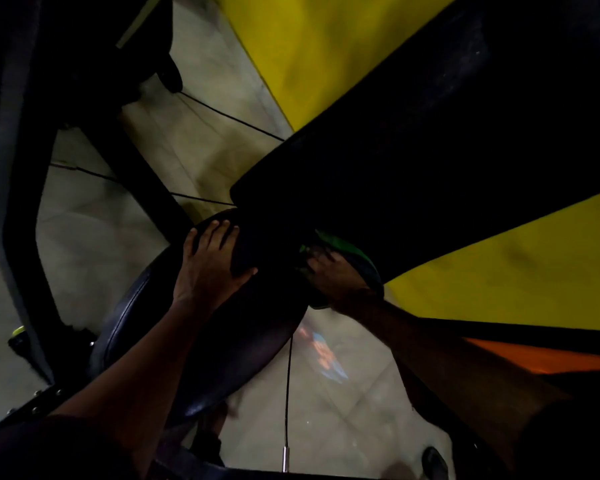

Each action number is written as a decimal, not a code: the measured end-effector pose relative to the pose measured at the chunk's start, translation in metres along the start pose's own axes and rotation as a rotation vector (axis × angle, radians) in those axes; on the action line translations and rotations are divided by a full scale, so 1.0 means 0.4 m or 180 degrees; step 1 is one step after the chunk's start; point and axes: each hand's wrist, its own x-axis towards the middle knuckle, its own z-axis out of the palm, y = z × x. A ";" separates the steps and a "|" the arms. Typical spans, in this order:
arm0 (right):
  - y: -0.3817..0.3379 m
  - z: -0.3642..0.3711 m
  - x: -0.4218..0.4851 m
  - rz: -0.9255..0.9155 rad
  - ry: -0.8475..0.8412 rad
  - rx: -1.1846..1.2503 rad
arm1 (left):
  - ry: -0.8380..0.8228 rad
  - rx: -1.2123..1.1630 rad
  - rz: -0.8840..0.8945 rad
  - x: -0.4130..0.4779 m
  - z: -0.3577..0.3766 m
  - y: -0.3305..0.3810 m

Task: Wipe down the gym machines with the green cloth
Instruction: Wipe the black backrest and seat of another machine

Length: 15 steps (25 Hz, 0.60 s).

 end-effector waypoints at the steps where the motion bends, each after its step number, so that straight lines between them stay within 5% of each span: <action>1: -0.026 0.038 -0.022 -0.0016 -0.0065 0.0020 | 0.0012 0.0010 -0.0001 0.000 -0.002 0.001; 4: -0.068 0.085 -0.034 0.0122 -0.0201 0.0526 | -0.0028 0.0059 -0.0070 0.003 0.002 -0.003; 11: -0.133 0.098 -0.104 0.1570 0.1367 0.1289 | -0.0092 -0.0017 -0.0066 0.011 -0.005 -0.002; 15: -0.120 0.106 -0.128 0.2260 0.1679 0.1821 | -0.0123 0.0006 -0.0056 0.016 -0.003 -0.004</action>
